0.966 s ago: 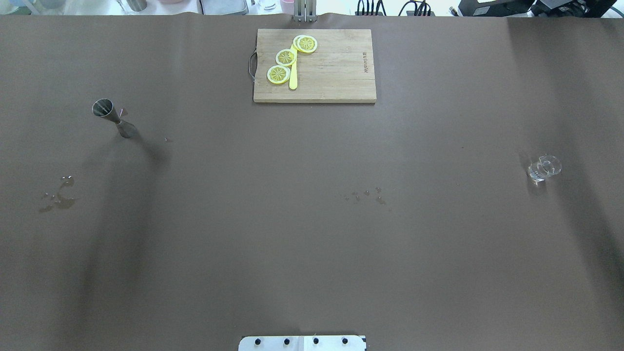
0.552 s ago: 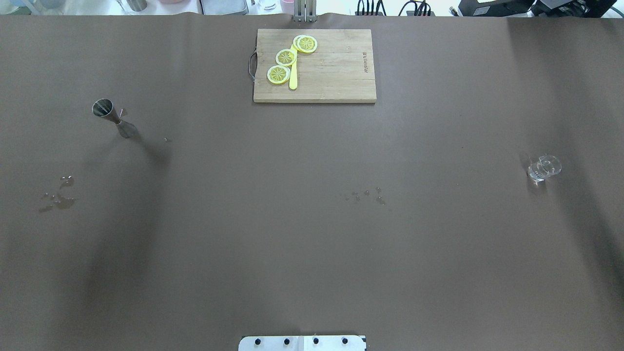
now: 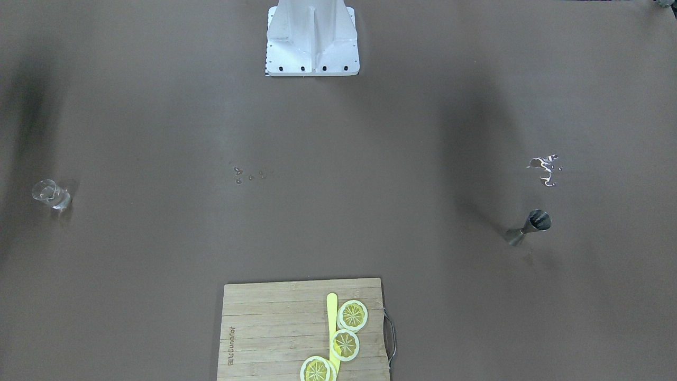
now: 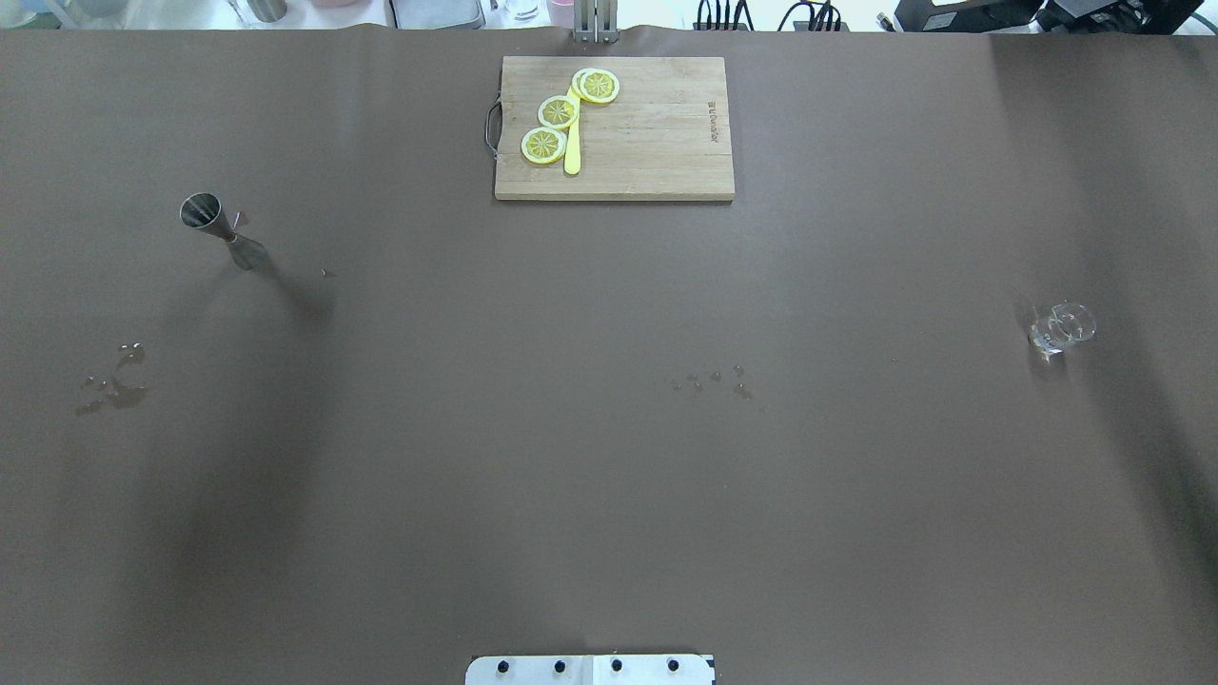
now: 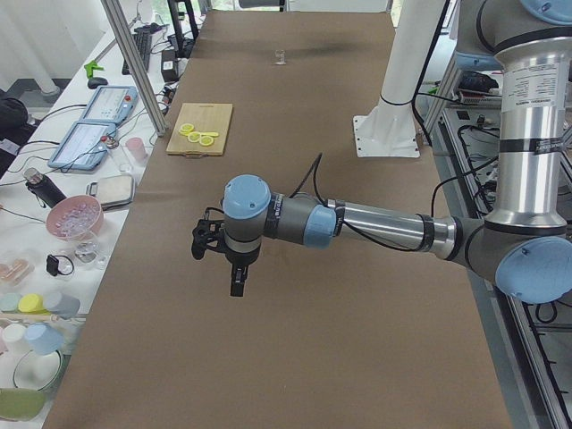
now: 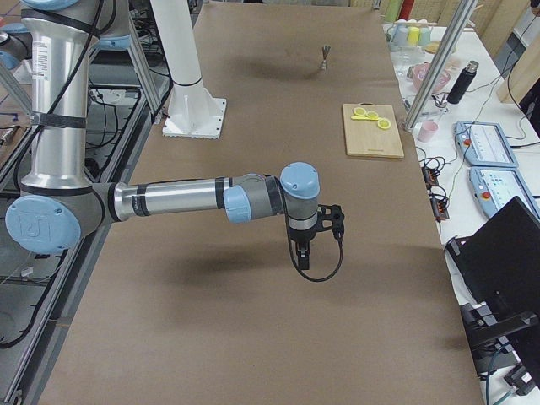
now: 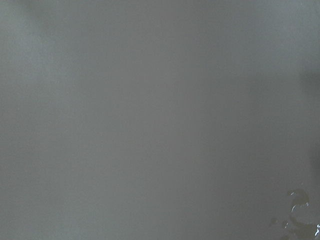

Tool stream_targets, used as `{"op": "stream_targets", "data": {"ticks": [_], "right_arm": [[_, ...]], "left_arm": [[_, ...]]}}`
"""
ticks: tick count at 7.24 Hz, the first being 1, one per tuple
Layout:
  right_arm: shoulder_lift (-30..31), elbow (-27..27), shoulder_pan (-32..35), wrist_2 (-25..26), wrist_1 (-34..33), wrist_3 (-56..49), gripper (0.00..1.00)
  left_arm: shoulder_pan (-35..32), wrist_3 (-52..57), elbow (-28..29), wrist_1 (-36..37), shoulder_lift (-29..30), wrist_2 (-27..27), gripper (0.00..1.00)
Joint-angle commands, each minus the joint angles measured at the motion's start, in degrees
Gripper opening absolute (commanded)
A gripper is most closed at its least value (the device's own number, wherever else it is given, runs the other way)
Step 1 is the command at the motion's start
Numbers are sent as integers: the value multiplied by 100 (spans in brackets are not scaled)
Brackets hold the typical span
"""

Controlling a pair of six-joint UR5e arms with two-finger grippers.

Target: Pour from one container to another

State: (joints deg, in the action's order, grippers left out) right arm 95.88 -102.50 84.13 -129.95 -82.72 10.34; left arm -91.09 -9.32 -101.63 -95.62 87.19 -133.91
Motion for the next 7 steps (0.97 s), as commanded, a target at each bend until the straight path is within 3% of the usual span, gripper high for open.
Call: {"op": "stream_targets", "data": {"ticks": [1,5,7], "right_arm": [[-17,-33,-11,-48,107,38,100],[10,186,-125,66,843,-50,100],[114,108,-169,-65,1081,-58,100]], "left_arm": [[100,-534,-50,-560,35,179,98],[1239,-2692,-558,-1992,-44,1916,98],[1847,-3521,-893,-2162,-53,2813,98]]}}
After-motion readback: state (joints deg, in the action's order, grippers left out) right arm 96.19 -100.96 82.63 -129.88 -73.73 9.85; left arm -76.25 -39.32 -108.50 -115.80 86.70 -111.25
